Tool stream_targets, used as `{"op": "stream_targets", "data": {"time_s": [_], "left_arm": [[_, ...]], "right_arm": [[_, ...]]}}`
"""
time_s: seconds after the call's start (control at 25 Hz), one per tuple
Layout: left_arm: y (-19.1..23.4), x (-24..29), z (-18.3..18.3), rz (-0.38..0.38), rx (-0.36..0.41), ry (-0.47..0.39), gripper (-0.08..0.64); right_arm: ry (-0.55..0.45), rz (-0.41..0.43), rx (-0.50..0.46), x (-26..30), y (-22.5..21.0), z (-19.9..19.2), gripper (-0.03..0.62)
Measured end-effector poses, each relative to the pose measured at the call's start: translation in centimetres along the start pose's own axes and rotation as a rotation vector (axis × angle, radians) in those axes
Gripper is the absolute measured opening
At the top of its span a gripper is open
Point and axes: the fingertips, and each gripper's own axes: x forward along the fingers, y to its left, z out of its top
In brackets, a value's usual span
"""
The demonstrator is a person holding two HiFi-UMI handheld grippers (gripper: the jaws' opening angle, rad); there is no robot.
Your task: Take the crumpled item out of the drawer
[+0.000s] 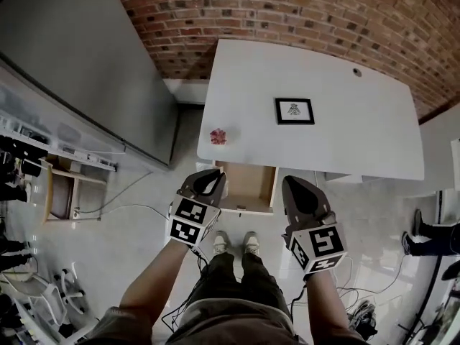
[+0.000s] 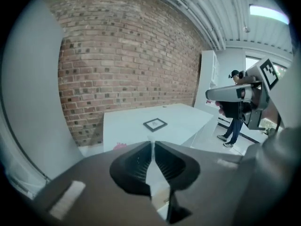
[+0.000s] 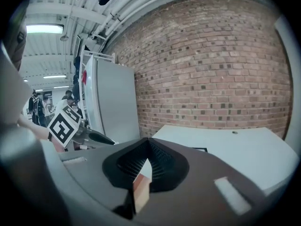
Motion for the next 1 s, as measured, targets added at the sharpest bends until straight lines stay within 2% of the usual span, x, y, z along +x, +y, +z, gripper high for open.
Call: {"op": "stream_targets", "data": {"time_s": [0.12, 0.24, 0.52, 0.68, 0.84, 1.0], "left_arm": [[-0.6, -3.5, 4.5, 0.008, 0.048, -0.076, 0.029], [-1.1, -7.1, 8.9, 0.037, 0.131, -0.164, 0.029], [-3.2, -14.4, 16.7, 0.077, 0.237, -0.371, 0.029], [-4.9, -18.5, 20.1, 0.084, 0.301, -0.501, 0.031], [-5.7, -21.0, 21.1, 0.091, 0.392, -0.521, 0.031], [-5.6, -22.9, 20.7, 0.116, 0.356, -0.528, 0.031]], "right_arm": [[-0.066, 0.008, -0.039, -2.7, 0.8, 4.6, 0.028], [-0.134, 0.015, -0.092, -5.3, 1.8, 8.8, 0.028], [-0.325, 0.024, -0.148, -10.9, 3.7, 16.7, 0.028], [-0.374, 0.036, -0.172, -13.3, 4.9, 18.7, 0.028], [-0.395, 0.052, -0.195, -14.6, 6.4, 19.4, 0.028], [-0.385, 0.061, -0.247, -14.9, 7.4, 19.0, 0.028]]}}
